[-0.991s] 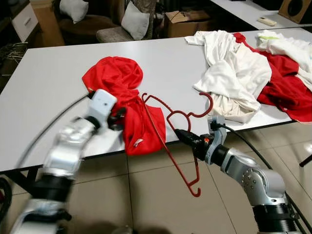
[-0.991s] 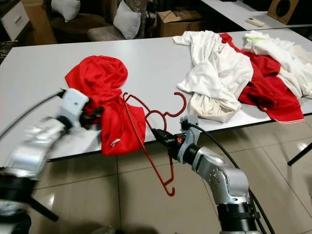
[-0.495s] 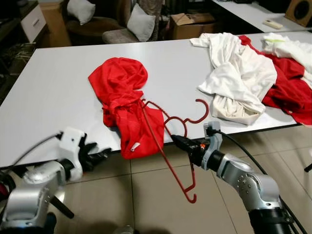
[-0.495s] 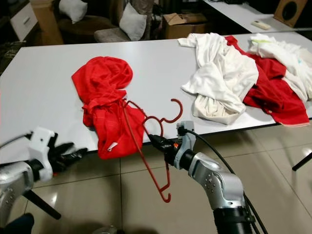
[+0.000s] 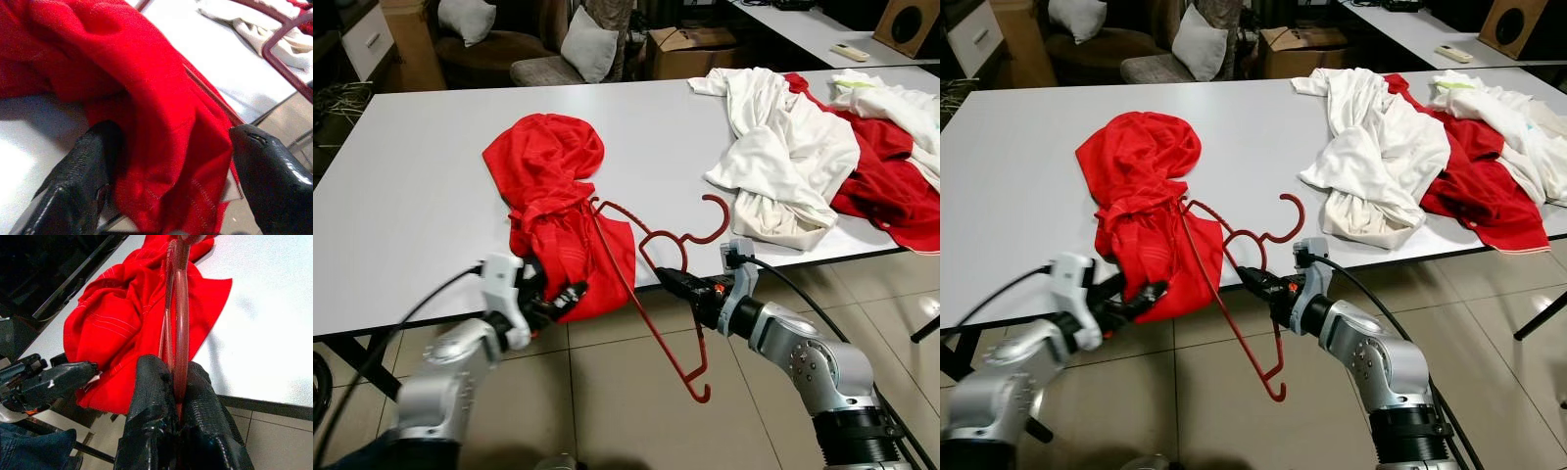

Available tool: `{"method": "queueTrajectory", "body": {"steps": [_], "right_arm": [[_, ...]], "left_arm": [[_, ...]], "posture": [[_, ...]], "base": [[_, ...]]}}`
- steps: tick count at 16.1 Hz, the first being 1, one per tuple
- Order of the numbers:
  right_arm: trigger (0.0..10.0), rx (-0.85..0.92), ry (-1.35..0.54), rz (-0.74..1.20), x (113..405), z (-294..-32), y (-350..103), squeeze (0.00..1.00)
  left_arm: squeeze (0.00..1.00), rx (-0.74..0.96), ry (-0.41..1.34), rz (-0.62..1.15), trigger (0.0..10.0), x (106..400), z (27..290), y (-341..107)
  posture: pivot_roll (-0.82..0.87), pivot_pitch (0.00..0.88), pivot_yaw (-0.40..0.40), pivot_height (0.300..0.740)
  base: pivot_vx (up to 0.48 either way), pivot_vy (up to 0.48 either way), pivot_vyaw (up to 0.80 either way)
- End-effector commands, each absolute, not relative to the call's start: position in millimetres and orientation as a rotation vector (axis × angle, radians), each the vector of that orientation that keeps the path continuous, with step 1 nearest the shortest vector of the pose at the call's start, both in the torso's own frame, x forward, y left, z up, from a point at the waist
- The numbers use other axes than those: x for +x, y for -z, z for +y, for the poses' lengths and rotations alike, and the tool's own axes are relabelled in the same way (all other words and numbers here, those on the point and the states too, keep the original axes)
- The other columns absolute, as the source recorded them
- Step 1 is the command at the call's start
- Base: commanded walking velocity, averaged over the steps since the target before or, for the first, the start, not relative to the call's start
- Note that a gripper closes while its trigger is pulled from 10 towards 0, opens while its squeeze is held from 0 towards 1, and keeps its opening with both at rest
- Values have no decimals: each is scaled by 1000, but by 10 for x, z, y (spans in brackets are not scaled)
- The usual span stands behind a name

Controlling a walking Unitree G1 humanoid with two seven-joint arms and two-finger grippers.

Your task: Hang hanger

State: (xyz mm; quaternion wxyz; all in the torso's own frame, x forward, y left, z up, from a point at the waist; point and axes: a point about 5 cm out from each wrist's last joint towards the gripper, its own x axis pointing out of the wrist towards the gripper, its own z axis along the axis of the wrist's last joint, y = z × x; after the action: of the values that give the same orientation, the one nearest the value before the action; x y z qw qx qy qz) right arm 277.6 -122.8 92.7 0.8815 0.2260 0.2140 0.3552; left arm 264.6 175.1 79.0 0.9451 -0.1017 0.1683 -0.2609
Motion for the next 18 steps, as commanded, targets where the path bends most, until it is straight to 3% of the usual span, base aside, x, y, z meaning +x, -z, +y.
{"method": "queueTrajectory", "body": {"steps": [1, 2, 3, 14, 17, 18], "right_arm": [[10000, 466, -740, 431, 2784, -1257, -959, 0], [10000, 466, -738, 429, 2782, -1266, -963, 0], [10000, 466, -737, 429, 2780, -1279, -963, 0], [10000, 457, -861, 414, 2900, -1207, -1072, 0], [10000, 421, -815, 488, 3043, -1191, -987, 0], [10000, 419, -816, 507, 3070, -1203, -976, 0]], "left_arm": [[0, -187, 518, 337, 10000, 2677, 1747, -802], [0, -179, 484, 314, 863, 2702, 1783, -814], [0, -174, 460, 283, 0, 2728, 1822, -825], [0, 5, 423, 302, 0, 2788, 1942, -986], [0, 129, 443, 292, 0, 2854, 1896, -1177], [0, 240, 487, 297, 0, 2848, 1895, -1259]], "posture": [[-32, 0, 15, 740], [-35, 0, 16, 740], [-37, 0, 16, 740], [6, 0, -12, 740], [5, 0, -11, 740], [9, 0, -18, 740]], "base": [[0, 0, 0], [0, 0, 0], [0, 0, 0], [0, 0, 0], [0, 0, 0], [0, 0, 0]]}}
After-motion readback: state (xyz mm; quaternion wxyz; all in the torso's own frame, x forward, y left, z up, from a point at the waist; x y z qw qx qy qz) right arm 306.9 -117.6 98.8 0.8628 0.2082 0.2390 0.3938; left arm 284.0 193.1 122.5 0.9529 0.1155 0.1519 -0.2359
